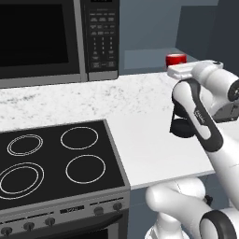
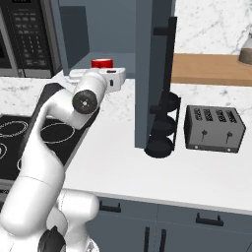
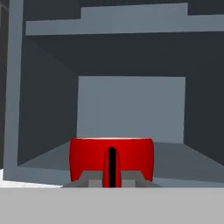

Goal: Gather all objects into one cabinet and sort the glasses and bowls to opposite sides.

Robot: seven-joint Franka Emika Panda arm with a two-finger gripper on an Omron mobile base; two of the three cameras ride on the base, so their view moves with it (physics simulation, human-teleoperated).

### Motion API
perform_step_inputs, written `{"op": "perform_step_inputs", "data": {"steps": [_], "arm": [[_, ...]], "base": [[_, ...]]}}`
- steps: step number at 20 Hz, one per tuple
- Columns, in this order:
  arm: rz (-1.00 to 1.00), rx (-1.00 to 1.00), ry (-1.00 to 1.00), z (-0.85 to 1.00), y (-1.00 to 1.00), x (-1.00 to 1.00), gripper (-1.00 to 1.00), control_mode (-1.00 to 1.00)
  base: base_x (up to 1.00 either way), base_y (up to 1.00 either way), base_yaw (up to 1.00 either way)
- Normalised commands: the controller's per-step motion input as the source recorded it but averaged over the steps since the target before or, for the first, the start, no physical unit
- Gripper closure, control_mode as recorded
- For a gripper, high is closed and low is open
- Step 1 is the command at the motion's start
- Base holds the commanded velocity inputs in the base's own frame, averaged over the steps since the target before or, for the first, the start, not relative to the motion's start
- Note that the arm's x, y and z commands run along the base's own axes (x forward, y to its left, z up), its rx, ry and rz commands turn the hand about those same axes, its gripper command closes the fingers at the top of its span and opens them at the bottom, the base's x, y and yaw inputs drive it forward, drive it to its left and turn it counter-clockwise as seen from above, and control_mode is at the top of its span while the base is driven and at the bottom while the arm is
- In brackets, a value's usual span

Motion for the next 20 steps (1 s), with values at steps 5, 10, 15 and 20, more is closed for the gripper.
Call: {"op": "perform_step_inputs", "data": {"steps": [5,10,15,20], "arm": [[0.0,0.0,0.0,0.0,0.0,-0.33,1.0,-1.0],[0.0,0.0,0.0,0.0,0.0,-0.3,1.0,-1.0],[0.0,0.0,0.05,0.0,0.0,-0.25,1.0,-1.0],[0.0,0.0,0.07,-0.02,0.0,-0.09,1.0,-1.0]], "base": [[0.0,0.0,0.0],[0.0,0.0,0.0],[0.0,0.0,0.0],[0.0,0.0,0.0]]}}
